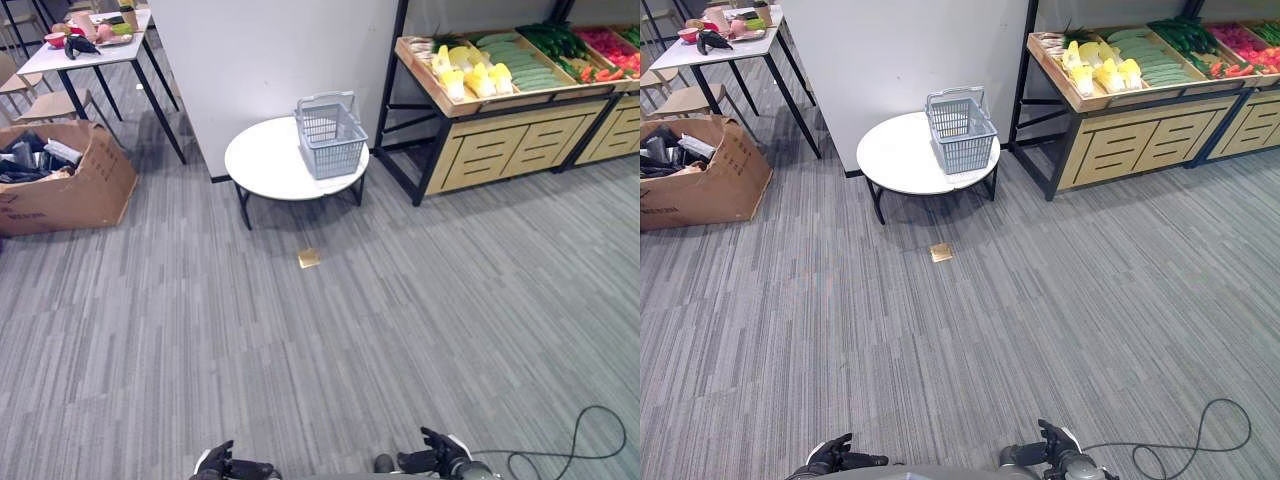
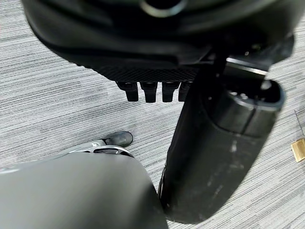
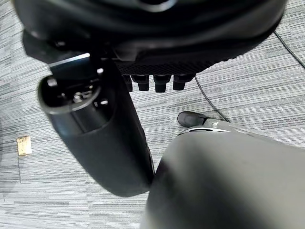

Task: Get the vegetables into the basket

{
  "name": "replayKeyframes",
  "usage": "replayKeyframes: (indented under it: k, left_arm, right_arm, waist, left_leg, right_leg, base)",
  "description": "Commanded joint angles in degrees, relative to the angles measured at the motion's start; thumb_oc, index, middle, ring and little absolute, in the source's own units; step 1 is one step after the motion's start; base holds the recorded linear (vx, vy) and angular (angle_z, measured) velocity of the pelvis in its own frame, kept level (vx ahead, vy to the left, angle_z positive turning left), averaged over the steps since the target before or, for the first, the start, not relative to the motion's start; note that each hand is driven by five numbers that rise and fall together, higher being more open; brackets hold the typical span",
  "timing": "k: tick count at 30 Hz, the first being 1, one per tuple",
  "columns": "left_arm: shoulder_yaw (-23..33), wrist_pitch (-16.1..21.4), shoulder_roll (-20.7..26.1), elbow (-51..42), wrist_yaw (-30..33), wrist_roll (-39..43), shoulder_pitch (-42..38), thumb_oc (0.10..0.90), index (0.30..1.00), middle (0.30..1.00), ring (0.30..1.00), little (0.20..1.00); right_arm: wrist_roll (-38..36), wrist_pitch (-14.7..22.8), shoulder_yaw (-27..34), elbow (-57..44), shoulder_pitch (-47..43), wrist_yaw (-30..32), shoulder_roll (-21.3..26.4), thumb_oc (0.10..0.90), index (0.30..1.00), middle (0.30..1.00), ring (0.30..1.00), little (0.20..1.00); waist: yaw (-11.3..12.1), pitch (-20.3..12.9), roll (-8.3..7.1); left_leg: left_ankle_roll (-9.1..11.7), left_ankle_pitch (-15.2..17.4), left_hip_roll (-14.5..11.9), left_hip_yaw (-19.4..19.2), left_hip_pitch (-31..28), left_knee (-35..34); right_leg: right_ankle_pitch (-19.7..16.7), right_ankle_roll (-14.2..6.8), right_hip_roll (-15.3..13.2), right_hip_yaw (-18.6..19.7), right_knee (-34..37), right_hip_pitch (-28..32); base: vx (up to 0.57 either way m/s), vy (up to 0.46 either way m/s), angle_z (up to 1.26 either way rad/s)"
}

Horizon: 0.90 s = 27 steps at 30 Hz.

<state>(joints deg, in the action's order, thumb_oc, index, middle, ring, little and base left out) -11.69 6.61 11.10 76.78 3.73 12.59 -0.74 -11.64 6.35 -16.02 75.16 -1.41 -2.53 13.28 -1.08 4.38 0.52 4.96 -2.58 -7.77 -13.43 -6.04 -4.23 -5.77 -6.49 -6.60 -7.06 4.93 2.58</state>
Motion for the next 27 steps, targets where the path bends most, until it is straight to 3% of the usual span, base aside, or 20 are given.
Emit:
replayKeyframes:
  k: [1, 23, 27]
  left_arm:
    - [-0.12, 0.35, -2.21, 3.14, 0.08, -0.08, -2.01, 0.900, 1.000, 1.000, 1.000, 1.000]
    - [0.07, -0.05, -1.58, 3.78, -0.19, -1.12, -2.03, 0.900, 1.000, 1.000, 1.000, 1.000]
    - [-0.13, 0.46, -1.67, 3.04, 0.22, -1.48, -1.32, 0.900, 1.000, 1.000, 1.000, 1.000]
  right_arm:
    - [2.18, -0.34, -2.49, 3.28, -1.04, -0.12, 0.47, 0.900, 1.000, 1.000, 1.000, 1.000]
    - [1.36, -0.37, -1.27, 3.56, -1.06, 0.44, 1.05, 0.900, 1.000, 1.000, 1.000, 1.000]
    - [4.75, 1.54, -3.09, -0.58, -0.85, 2.37, 1.98, 0.900, 1.000, 1.000, 1.000, 1.000]
  waist:
    - [-1.06, 2.03, -2.10]
    - [-2.04, 1.74, -1.94]
    - [-2.48, 2.19, -1.77]
  left_leg:
    - [2.30, 0.08, -1.36, 2.31, -0.17, -0.77]
    - [2.42, 0.55, -1.96, 1.05, -1.74, -0.77]
    - [2.62, 0.45, -2.18, 0.61, -1.90, -0.77]
  right_leg:
    - [0.68, -2.98, -2.68, -0.97, 0.07, 0.79]
    - [1.27, -2.64, -1.68, 0.17, 0.07, 1.18]
    - [1.14, -2.64, -1.45, 0.69, 0.07, 0.87]
  base:
    - [0.00, 0.000, 0.00]
    - [0.01, -0.004, -0.02]
    - [-0.01, -0.006, -0.04]
